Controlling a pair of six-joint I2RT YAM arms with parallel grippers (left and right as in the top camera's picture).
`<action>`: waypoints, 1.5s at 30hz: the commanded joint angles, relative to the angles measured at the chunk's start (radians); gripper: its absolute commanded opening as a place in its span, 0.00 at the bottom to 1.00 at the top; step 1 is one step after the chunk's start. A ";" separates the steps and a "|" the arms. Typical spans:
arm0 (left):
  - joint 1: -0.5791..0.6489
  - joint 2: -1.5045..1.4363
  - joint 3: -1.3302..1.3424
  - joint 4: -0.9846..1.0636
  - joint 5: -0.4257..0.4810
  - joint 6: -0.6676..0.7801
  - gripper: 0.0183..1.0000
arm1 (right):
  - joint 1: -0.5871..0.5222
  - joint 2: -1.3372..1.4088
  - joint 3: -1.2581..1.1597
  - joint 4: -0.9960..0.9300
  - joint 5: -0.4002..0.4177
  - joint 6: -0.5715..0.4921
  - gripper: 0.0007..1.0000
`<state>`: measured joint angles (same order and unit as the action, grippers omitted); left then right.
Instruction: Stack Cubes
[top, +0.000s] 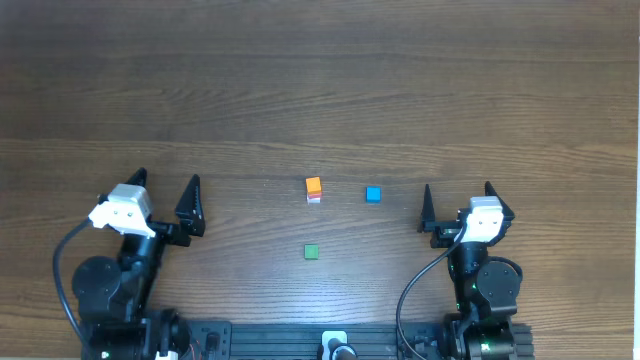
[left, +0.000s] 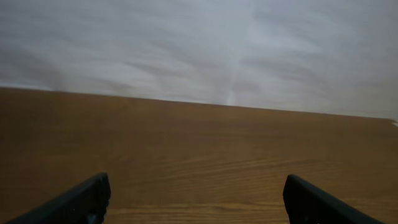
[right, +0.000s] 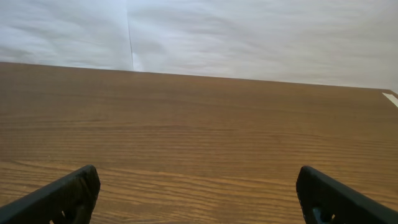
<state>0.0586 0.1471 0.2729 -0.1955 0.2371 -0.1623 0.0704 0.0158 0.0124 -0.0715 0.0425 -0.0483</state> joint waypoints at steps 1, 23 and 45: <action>-0.026 -0.053 -0.047 0.030 0.016 0.056 0.90 | -0.004 -0.011 -0.007 0.000 -0.008 0.010 0.99; -0.055 -0.144 -0.267 0.222 -0.031 0.211 0.95 | -0.004 -0.011 -0.007 0.000 -0.008 0.010 0.99; -0.055 -0.141 -0.267 0.135 -0.060 0.211 1.00 | -0.004 -0.011 -0.007 0.000 -0.008 0.010 0.99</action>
<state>0.0074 0.0128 0.0113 -0.0582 0.1902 0.0311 0.0704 0.0158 0.0124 -0.0719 0.0425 -0.0483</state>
